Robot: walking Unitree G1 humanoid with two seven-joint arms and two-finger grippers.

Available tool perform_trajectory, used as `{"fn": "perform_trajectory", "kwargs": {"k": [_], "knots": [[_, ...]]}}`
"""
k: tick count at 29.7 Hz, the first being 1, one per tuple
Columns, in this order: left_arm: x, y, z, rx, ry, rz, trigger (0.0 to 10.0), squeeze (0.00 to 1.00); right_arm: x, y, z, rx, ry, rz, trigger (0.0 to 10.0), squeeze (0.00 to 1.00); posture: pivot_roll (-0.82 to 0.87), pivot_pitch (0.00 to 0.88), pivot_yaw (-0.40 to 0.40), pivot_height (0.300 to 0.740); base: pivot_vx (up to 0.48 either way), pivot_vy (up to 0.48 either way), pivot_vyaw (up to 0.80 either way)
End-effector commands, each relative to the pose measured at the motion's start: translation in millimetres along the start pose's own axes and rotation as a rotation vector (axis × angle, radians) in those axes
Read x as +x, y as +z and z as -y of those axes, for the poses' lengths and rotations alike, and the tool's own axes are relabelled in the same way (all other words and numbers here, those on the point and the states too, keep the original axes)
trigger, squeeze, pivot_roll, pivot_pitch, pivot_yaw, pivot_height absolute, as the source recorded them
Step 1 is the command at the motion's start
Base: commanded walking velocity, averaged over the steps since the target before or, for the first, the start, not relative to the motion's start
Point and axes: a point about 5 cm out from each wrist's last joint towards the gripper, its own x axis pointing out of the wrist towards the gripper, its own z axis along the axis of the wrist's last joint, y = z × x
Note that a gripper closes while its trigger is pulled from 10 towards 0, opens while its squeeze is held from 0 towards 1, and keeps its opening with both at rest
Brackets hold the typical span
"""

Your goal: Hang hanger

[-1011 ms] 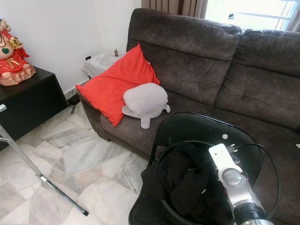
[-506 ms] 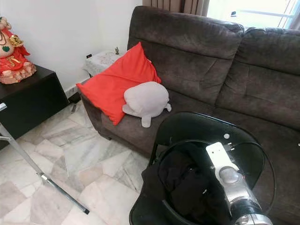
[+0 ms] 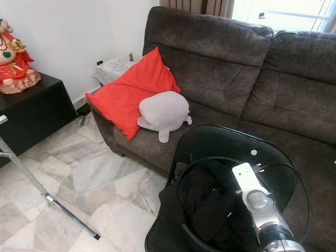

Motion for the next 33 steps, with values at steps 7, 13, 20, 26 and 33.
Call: {"fn": "perform_trajectory", "kwargs": {"k": [7,13,20,26,33], "knots": [[-1.4,-6.2,-3.4,0.024,0.006,-0.023,10.0,0.0,0.9,0.7,1.3,0.015,-0.009,-0.006,10.0,0.0,0.12,0.009,0.057,0.74,0.0,0.0,0.0],[-1.4,-6.3,-3.3,0.025,0.004,-0.024,10.0,0.0,1.0,0.2,1.6,0.015,-0.01,-0.005,0.0,0.0,0.13,0.01,0.057,0.74,0.0,0.0,0.0],[-1.5,-7.0,-3.3,0.029,0.004,-0.027,10.0,0.0,1.0,-1.0,1.2,0.014,-0.008,-0.007,0.0,0.0,0.12,0.013,0.061,0.74,0.0,0.0,0.0],[-1.4,-6.7,-2.9,0.034,0.003,-0.026,10.0,0.0,0.9,-2.2,1.4,0.012,-0.01,-0.008,0.0,0.0,0.12,0.014,0.062,0.74,0.0,0.0,0.0],[-1.3,-6.4,-2.4,0.039,0.0,-0.026,10.0,0.0,0.8,0.4,2.2,0.017,-0.018,0.007,0.0,0.0,0.12,0.013,0.062,0.74,0.0,0.0,0.0]]}}
